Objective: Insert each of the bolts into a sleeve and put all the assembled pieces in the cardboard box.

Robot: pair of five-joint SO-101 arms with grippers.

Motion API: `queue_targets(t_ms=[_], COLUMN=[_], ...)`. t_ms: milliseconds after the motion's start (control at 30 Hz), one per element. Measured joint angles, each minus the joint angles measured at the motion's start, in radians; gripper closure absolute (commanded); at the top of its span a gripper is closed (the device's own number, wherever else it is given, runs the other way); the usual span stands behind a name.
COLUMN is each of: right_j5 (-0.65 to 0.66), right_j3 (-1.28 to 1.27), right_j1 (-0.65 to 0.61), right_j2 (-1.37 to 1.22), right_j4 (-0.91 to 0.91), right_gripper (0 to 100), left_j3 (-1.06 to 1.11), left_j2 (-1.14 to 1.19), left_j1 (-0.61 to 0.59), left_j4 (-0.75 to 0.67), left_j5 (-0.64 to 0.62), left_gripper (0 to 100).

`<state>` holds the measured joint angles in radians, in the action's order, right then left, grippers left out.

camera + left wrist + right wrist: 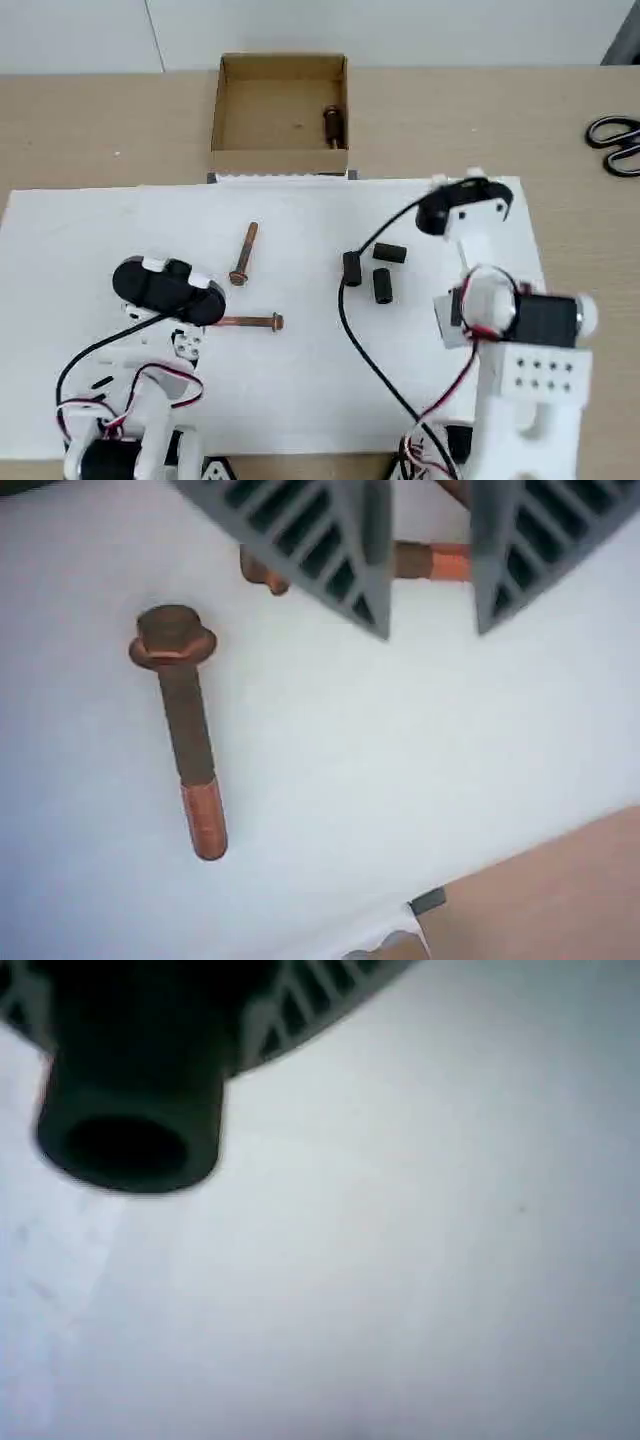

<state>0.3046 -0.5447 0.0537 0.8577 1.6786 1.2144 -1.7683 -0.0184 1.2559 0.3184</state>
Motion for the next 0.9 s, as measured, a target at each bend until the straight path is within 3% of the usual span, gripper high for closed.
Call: queue_targets(t_ms=[267,467,667,900], right_j5=[0.0,0.0,0.0,0.0], right_j3=[-0.02,-0.02,-0.02,-0.023], right_j1=[0.081,0.095,0.095,0.095], right_j2=[0.077,0.08,0.08,0.08], right_j4=[0.0,0.0,0.0,0.0], right_gripper=[99.5,99.5,99.5,99.5], left_j3=[-0.339,-0.686,-0.939,-0.991], left_j2=[0.414,0.873,1.229,1.482], left_j1=[0.008,0.008,0.008,0.069], left_j4=[0.012,0.15,0.301,0.367], left_j5=[0.012,0.014,0.12,0.308], left_gripper=[95,95,95,94])
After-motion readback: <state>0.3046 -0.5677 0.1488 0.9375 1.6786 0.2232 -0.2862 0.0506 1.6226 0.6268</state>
